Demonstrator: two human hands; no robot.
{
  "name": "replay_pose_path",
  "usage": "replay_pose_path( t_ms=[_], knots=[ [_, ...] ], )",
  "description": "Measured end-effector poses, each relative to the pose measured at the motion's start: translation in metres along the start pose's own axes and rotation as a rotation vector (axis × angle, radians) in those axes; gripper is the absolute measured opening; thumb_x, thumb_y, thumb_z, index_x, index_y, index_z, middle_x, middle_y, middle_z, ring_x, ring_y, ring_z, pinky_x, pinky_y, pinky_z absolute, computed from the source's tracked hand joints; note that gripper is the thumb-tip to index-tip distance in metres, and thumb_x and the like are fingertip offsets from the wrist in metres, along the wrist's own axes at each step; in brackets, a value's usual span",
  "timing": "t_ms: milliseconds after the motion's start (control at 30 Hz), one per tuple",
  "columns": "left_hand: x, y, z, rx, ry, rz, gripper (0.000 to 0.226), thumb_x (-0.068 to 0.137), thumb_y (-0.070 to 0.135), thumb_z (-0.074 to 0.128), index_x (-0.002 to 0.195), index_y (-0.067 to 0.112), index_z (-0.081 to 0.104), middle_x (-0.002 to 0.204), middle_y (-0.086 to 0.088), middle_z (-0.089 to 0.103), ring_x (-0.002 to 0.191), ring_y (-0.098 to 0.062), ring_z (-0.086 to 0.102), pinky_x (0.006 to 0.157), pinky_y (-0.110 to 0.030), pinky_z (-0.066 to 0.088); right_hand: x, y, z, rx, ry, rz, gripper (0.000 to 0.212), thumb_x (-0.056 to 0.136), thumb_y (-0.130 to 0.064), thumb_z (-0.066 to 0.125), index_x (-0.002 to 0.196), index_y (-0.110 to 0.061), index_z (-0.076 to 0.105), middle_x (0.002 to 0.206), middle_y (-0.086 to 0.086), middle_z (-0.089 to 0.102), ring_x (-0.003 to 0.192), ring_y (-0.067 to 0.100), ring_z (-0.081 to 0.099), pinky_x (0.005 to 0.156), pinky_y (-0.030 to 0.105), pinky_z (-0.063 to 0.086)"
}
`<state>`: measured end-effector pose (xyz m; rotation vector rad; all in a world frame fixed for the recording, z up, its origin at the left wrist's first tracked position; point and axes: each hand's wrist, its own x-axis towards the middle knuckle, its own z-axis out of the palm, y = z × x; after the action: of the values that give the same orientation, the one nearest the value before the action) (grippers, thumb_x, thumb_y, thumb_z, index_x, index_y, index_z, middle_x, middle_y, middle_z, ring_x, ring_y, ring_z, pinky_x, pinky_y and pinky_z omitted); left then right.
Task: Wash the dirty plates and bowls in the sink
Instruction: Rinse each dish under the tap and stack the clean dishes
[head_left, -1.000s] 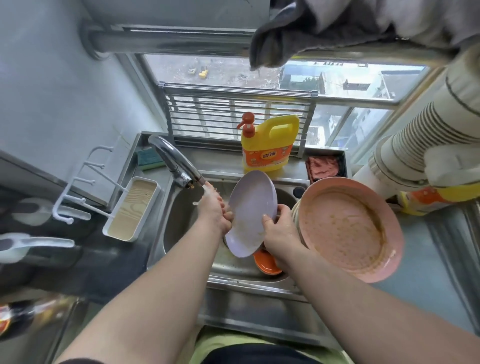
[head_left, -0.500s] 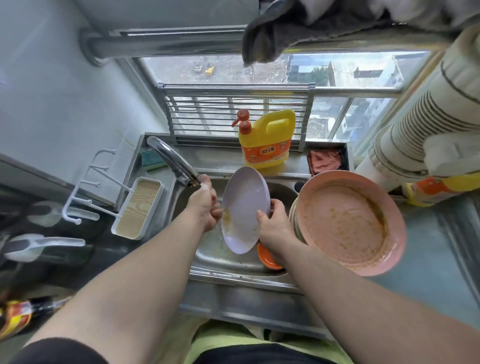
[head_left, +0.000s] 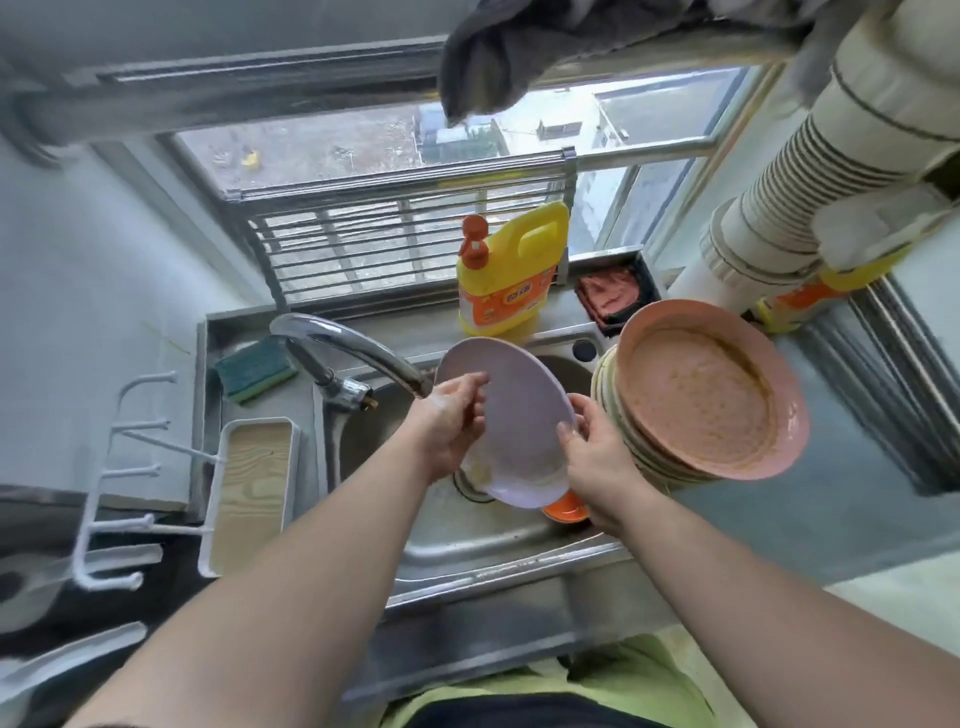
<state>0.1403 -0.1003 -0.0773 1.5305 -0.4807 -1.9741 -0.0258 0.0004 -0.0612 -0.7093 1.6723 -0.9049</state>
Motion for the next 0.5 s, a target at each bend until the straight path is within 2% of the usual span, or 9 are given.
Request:
replay_pose_path(
  t_ms=[33,67,133,200,300,367,433,500],
  knots=[
    [-0.002,-0.001,-0.005,0.038,-0.023,0.015,0.018,0.108,0.024,0.06,0.103,0.009,0.068,0.071,0.001,0.052,0.052,-0.005,0.044,0.048,-0.015,0.043,-0.002,0.001,0.002,0.031,0.027,0.007,0.029,0.11,-0.015,0.05,0.117,-0.042,0.06,0.12,0.0,0.07,0.116,0.023,0.067,0.104,0.057,0.055],
    [-0.002,-0.001,-0.011,0.072,-0.032,0.013,0.018,0.105,0.026,0.065,0.098,0.01,0.068,0.069,0.0,0.05,0.049,-0.006,0.043,0.045,-0.015,0.041,-0.003,0.002,0.005,0.065,0.057,0.015,0.027,0.11,-0.014,0.05,0.116,-0.039,0.06,0.119,0.002,0.071,0.115,0.025,0.068,0.103,0.055,0.056],
    [0.0,0.0,-0.023,0.12,-0.035,-0.041,0.038,0.099,0.046,0.07,0.076,0.017,0.059,0.056,0.003,0.039,0.041,-0.008,0.031,0.037,-0.019,0.027,-0.006,0.003,0.009,0.125,0.11,0.026,0.025,0.111,-0.014,0.052,0.115,-0.037,0.061,0.117,0.004,0.072,0.114,0.028,0.069,0.1,0.052,0.058],
    [0.004,0.0,-0.03,0.121,-0.048,-0.087,0.047,0.1,0.053,0.064,0.069,0.021,0.052,0.054,0.006,0.036,0.039,-0.007,0.029,0.037,-0.018,0.024,-0.008,0.005,0.012,0.156,0.138,0.022,0.024,0.111,-0.016,0.052,0.117,-0.038,0.06,0.12,0.003,0.072,0.116,0.027,0.069,0.1,0.049,0.059],
    [0.007,-0.003,-0.03,0.101,-0.082,-0.055,0.022,0.106,0.03,0.062,0.092,0.015,0.067,0.07,0.002,0.049,0.048,-0.005,0.043,0.044,-0.017,0.04,-0.011,0.007,0.016,0.159,0.175,0.026,0.026,0.112,-0.017,0.05,0.121,-0.04,0.057,0.125,0.0,0.07,0.118,0.022,0.067,0.104,0.049,0.057],
    [0.006,-0.002,-0.029,0.122,-0.057,-0.03,0.014,0.102,0.024,0.071,0.093,0.014,0.067,0.072,0.0,0.053,0.047,-0.005,0.044,0.044,-0.017,0.04,-0.013,0.009,0.018,0.165,0.196,0.034,0.027,0.112,-0.018,0.049,0.123,-0.041,0.057,0.126,0.001,0.069,0.119,0.022,0.067,0.105,0.05,0.056],
    [0.003,0.001,-0.028,0.155,-0.015,-0.062,0.031,0.096,0.041,0.076,0.08,0.018,0.062,0.061,0.004,0.047,0.043,-0.007,0.035,0.038,-0.019,0.03,-0.014,0.013,0.02,0.181,0.202,0.044,0.026,0.112,-0.018,0.049,0.126,-0.038,0.058,0.125,0.001,0.07,0.118,0.023,0.067,0.103,0.049,0.057],
    [-0.001,0.005,-0.025,0.132,0.0,-0.102,0.045,0.095,0.056,0.07,0.071,0.022,0.055,0.055,0.007,0.04,0.04,-0.007,0.03,0.038,-0.017,0.025,-0.016,0.016,0.02,0.197,0.194,0.041,0.024,0.112,-0.016,0.049,0.123,-0.035,0.059,0.121,0.002,0.071,0.114,0.022,0.069,0.1,0.045,0.059]
  ],
)
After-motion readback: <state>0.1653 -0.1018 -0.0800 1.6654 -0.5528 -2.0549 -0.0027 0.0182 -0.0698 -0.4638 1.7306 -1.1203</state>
